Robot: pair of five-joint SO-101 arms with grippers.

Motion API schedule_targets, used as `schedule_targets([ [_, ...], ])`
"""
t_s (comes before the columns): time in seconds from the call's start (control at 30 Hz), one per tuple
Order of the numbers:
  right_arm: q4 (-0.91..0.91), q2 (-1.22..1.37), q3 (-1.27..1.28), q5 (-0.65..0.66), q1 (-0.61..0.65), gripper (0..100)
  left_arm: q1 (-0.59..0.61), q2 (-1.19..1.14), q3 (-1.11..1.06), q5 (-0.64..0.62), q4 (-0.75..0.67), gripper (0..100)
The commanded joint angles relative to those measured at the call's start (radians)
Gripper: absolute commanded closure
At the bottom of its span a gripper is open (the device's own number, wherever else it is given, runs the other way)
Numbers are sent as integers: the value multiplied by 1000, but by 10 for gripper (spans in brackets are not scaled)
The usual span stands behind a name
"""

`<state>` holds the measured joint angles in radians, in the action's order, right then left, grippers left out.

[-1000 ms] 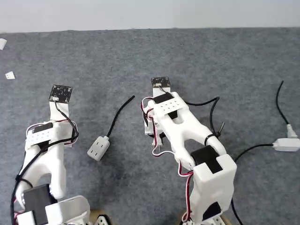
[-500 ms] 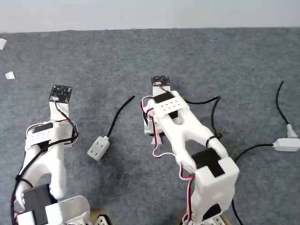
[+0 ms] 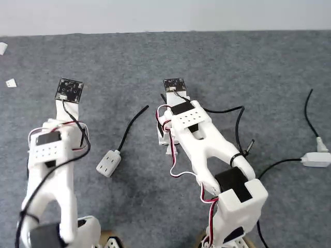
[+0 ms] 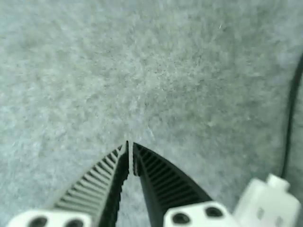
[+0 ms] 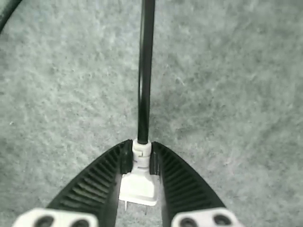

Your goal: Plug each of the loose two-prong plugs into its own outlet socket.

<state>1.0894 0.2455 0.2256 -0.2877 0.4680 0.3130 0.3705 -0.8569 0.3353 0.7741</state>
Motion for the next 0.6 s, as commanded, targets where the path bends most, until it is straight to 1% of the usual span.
schedule_targets([
  [0.0, -13, -58, -9, 12, -12, 990, -52, 150, -36, 23, 101, 983],
  [0.1, -13, -58, -6, 38, -12, 990, -106, 195, -62, 34, 203, 983],
  [0.23, -13, -58, -5, 41, -13, 990, -117, 186, -64, 40, 296, 979],
  [0.3, -15, -58, -5, 41, -19, 990, -117, 184, -68, 48, 305, 936],
  [0.37, -15, -58, -5, 43, -19, 990, -118, 184, -67, 38, 322, 860],
  [0.43, -15, -58, -5, 43, -19, 990, -150, 186, -64, 8, 338, 784],
  [0.47, -15, -58, -5, 43, -19, 990, -163, 186, -64, -8, 338, 763],
  [0.57, -15, -58, -5, 44, -21, 990, -184, 184, -67, -29, 333, 761],
])
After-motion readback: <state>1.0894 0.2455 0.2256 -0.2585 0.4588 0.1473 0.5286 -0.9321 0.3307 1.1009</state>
